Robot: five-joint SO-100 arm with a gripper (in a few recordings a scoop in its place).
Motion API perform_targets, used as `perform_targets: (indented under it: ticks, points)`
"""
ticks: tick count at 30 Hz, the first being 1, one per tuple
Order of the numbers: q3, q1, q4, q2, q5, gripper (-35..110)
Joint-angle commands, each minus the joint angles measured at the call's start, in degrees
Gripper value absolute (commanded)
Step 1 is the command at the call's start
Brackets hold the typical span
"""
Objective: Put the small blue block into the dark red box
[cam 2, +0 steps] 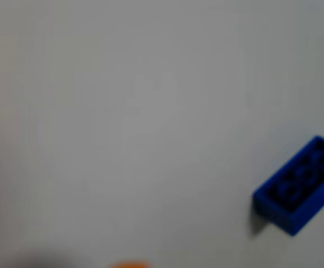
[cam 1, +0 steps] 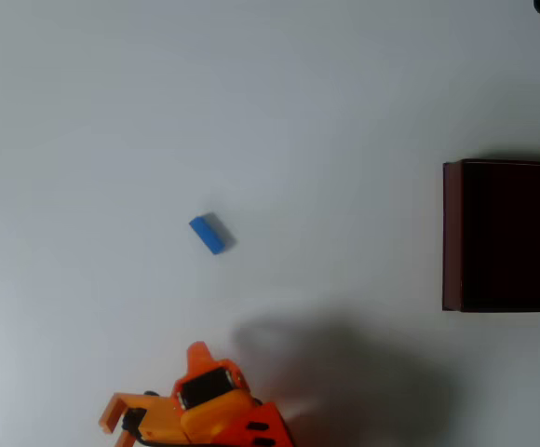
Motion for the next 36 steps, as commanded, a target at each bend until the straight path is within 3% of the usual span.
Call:
perform_targets:
  ticks: [1, 19, 23, 30, 36]
  points:
    - [0.1, -0.5, 1.0, 0.4, 0.7, 0]
    - [0.1, -0.4, 1.0, 0.4, 0.7, 0]
    - [0.1, -0.5, 1.0, 0.4, 1.1, 8]
    - [-0.1, 3.1, -1.0, 0.5, 29.6, 13]
    - [-5.7, 9.7, 0.8, -2.8, 45.3, 16]
